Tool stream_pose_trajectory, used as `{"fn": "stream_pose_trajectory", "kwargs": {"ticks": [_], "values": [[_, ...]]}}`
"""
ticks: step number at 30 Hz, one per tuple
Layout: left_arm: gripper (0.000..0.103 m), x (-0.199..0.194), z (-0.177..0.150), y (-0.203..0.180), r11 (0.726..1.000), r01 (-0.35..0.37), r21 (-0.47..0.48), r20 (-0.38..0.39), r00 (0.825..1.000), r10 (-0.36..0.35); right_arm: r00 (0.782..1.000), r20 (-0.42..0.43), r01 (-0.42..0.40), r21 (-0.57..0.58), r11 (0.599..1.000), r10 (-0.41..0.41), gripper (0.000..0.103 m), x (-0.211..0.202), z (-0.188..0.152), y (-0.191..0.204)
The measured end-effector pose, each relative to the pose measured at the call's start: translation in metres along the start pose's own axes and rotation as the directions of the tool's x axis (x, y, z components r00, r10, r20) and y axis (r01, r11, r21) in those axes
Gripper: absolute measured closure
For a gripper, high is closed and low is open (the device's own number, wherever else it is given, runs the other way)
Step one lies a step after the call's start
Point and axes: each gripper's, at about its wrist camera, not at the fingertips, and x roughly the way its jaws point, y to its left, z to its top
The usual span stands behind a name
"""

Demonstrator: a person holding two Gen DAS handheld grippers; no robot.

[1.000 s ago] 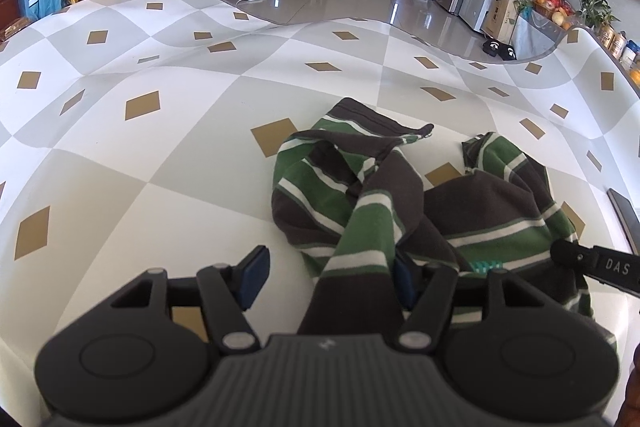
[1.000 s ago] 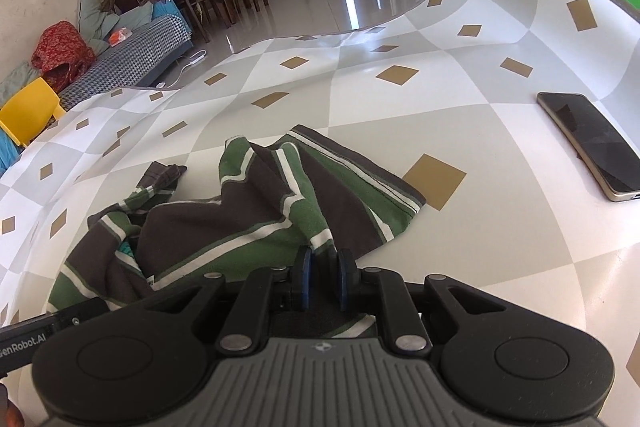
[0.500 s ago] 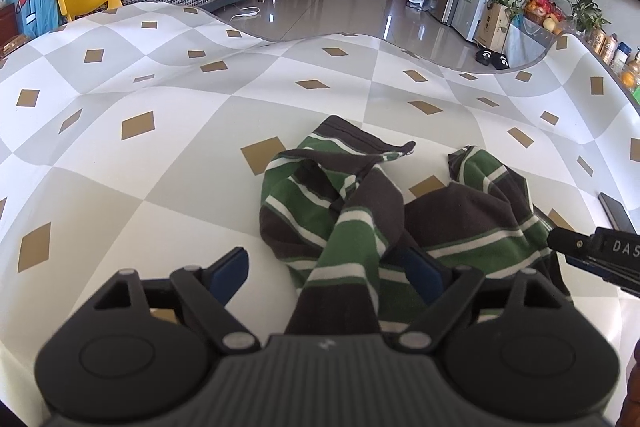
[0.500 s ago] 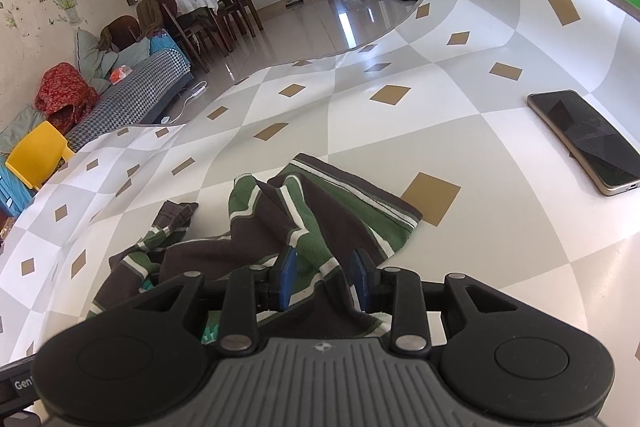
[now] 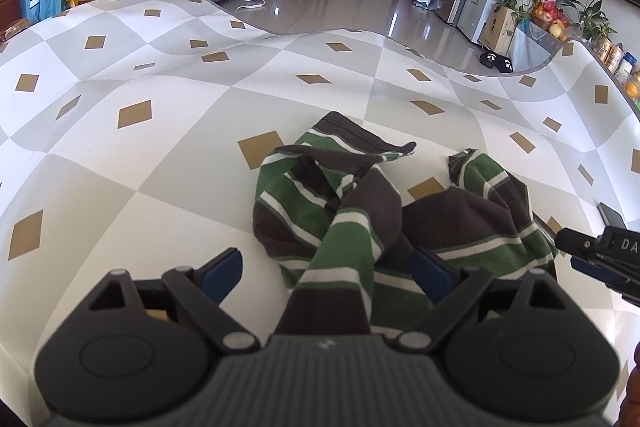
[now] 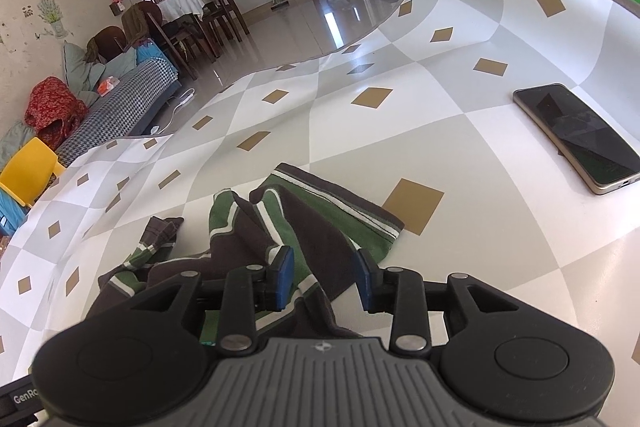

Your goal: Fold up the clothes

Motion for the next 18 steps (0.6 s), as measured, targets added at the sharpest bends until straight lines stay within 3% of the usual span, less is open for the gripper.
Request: {"fn": "stream_pose_trajectory", "kwargs": {"ticks": [5,9,18], "values": [[0.012,0.003,0.001,0.0,1.0,0.0,-0.005,-0.006,1.0,0.0,1.0,-0.018,0.015,-0.026,1.0,-0.016,0.07,0.01,0.004,-0.004],[0.012,0.005,0.002,0.001,1.0,-0.003,-0.009,-0.009,1.0,0.003,0.999,-0.028,0.013,-0.112,0.994,-0.016,0.07,0.019,0.009,-0.002],[0.012,0.012,0.003,0.003,0.999,-0.014,-0.032,-0.02,1.0,0.013,0.993,-0.114,-0.056,-0.281,0.958,0.024,0.067,0.04,0.016,-0.002]]}}
